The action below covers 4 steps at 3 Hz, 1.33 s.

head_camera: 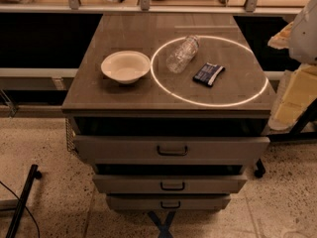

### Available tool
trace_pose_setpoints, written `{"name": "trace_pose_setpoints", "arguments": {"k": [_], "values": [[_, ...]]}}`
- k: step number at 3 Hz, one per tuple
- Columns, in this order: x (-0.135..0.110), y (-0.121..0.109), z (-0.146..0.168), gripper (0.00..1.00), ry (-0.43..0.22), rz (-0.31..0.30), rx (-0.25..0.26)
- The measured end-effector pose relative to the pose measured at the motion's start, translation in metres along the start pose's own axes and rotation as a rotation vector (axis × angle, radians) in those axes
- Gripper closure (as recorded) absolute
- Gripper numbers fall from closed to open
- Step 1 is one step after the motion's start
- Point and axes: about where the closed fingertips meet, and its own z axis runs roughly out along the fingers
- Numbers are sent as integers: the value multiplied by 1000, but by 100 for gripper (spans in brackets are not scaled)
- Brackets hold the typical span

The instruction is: Open top drawer

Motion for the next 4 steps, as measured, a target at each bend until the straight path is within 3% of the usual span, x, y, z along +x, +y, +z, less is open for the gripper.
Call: {"name": "trace_pose_setpoints", "arguments": {"k": [2, 4], "values": [[1, -1, -2, 0, -12, 4, -13], [52, 47, 51, 0, -56, 131, -116]]}}
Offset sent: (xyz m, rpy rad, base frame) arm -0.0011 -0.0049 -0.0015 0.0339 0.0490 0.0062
